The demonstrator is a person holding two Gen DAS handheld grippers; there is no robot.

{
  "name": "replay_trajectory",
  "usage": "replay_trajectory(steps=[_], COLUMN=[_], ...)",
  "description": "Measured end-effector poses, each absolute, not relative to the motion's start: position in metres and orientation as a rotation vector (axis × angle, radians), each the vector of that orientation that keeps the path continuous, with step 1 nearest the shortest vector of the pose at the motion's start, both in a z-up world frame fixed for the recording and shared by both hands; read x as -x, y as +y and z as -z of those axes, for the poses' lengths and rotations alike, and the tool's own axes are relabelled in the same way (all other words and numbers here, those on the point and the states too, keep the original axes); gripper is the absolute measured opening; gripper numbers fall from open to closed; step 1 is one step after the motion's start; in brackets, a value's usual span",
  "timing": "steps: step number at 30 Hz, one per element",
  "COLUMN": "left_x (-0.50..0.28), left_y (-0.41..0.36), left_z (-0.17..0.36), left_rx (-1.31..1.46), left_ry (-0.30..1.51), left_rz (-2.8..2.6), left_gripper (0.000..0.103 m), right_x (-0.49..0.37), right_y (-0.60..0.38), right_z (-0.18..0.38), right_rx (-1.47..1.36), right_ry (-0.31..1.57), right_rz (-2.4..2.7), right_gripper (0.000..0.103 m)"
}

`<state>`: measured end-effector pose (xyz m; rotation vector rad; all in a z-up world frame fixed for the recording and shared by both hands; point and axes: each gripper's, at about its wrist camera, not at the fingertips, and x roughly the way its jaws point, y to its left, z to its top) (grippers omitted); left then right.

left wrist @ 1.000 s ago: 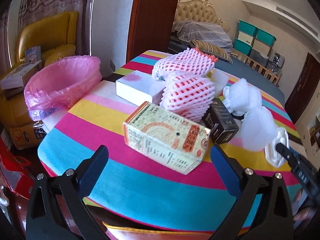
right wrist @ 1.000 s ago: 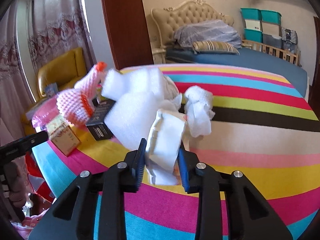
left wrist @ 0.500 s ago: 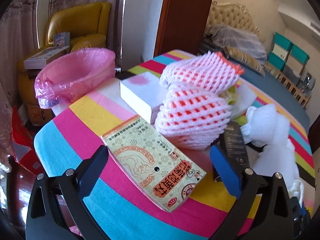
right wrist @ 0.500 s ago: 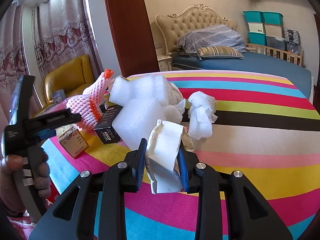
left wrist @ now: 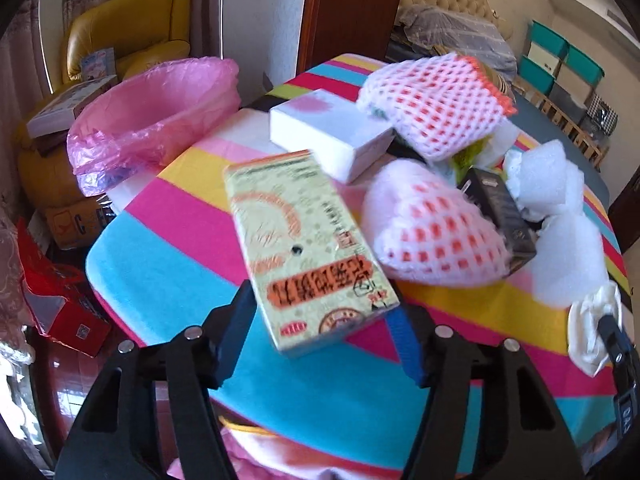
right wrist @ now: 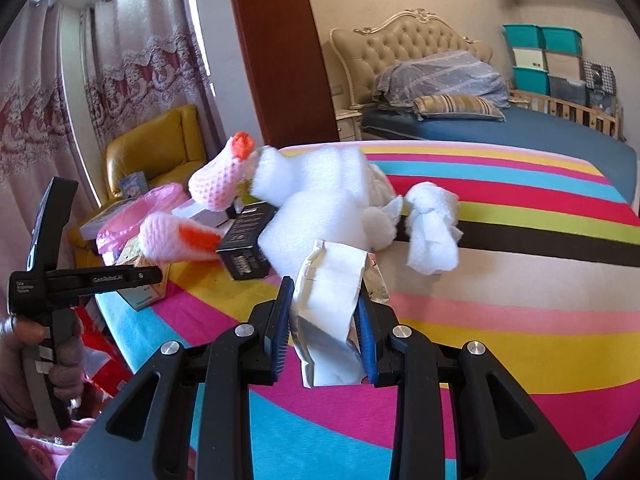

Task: Collect trash
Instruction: 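Grasp the beige medicine box with the left gripper while the right gripper holds the paper packet, then carry both items over the pink bin and open both grippers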

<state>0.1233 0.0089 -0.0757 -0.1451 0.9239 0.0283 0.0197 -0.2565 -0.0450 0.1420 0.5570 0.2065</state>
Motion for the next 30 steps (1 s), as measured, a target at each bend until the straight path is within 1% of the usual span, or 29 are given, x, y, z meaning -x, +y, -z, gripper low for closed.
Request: replay_trajectory(steps=[2, 3, 4, 9, 16, 17, 18, 22, 30], left_x=[-0.119, -0.117, -0.116, -0.123, -0.133, -0.134, -0.137, -0.139, -0.113], left_y=[0.023, 0.030, 0.037, 0.057, 0.045, 0.044, 0.043, 0.045, 0.057], left_z=[0.078, 0.079, 0.081, 0.087, 0.079, 0.078, 0.079, 0.078, 0.063], left_rx=[0.141, 0.129, 0.119, 0.123, 0.051, 0.042, 0.033, 0.042, 0.030], left_ry=[0.928, 0.921, 0.912, 0.904, 0.816, 0.804, 0.800, 0.768, 0.667], left_rz=[-0.037, -0.061, -0.087, -0.080, -0.058, -0.052, -0.030, -0.001, 0.016], left_gripper=[0.065, 0.071, 0.074, 0.075, 0.074, 0.064, 0.048, 0.049, 0.049], right_x=[-0.019, -0.019, -0.019, -0.020, -0.023, -0.025, -0.026, -0.032, -0.042], right_y=[-0.249, -0.244, -0.241, -0.214, -0.189, -0.187, -0.184, -0.178, -0.145], right_z=[0.043, 0.041, 0.041, 0.039, 0.035, 0.035, 0.035, 0.031, 0.022], right_rx=[-0.125, -0.117, -0.110, -0.043, 0.029, 0.030, 0.030, 0.050, 0.084], right_ry=[0.554, 0.554, 0.556, 0.563, 0.555, 0.556, 0.556, 0.548, 0.533], right_rz=[-0.222, -0.231, -0.238, -0.293, -0.339, -0.345, -0.351, -0.383, -0.473], right_gripper=[0.030, 0.030, 0.030, 0.030, 0.030, 0.030, 0.030, 0.030, 0.030])
